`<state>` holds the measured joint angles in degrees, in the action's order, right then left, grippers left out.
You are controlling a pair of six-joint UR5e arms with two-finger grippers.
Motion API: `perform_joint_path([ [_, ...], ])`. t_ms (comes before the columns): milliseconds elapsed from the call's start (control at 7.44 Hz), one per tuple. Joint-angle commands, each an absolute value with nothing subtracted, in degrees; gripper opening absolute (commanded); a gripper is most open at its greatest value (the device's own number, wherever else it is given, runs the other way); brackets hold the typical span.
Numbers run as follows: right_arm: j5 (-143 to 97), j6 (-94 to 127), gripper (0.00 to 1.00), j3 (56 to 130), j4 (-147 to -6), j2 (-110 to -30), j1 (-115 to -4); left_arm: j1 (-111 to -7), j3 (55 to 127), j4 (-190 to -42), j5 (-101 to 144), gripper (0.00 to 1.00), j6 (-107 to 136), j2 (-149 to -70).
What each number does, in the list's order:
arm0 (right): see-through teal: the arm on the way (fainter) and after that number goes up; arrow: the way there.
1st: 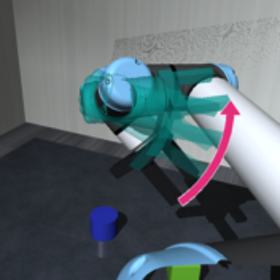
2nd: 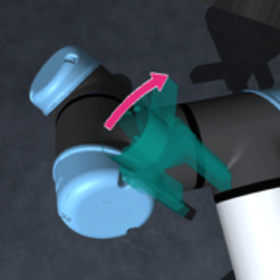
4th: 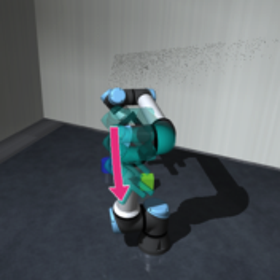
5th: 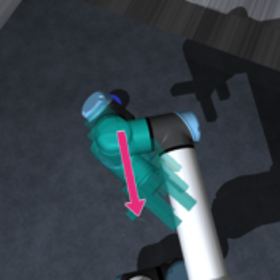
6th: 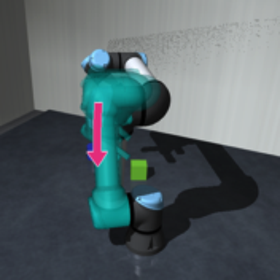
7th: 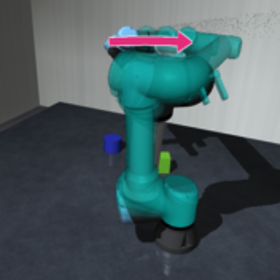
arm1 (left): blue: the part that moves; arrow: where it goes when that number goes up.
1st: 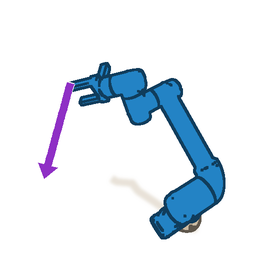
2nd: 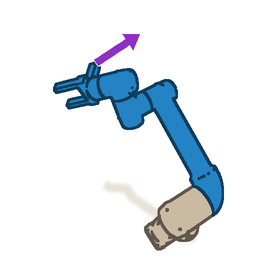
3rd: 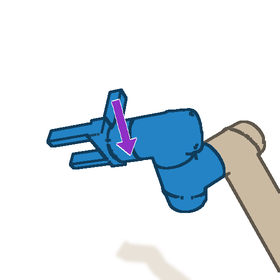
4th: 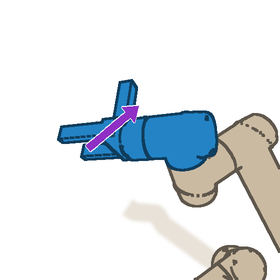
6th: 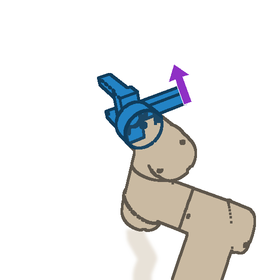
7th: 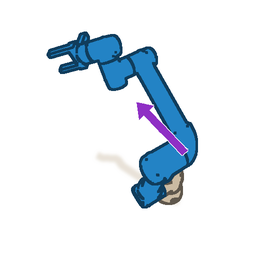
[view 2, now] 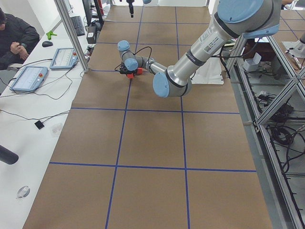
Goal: Form red blocks into L shape at center
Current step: 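Lower the held cube beside the farther center cube, away from the right arm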
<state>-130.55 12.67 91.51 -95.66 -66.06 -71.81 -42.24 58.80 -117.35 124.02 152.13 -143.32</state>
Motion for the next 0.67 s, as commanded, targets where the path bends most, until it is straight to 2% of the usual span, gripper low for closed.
perform_joint_path([
  [0, -130.34, 12.74, 0.99, 92.2, -95.8, -66.18, -71.81, -42.36, 58.71, -120.22, 124.1, 0.0, 154.5, -142.91],
  [538, -130.25, 12.74, 0.99, 92.28, -95.8, -66.18, -71.81, -41.93, 58.62, -121.29, 124.1, 0.0, 155.92, -142.65],
])
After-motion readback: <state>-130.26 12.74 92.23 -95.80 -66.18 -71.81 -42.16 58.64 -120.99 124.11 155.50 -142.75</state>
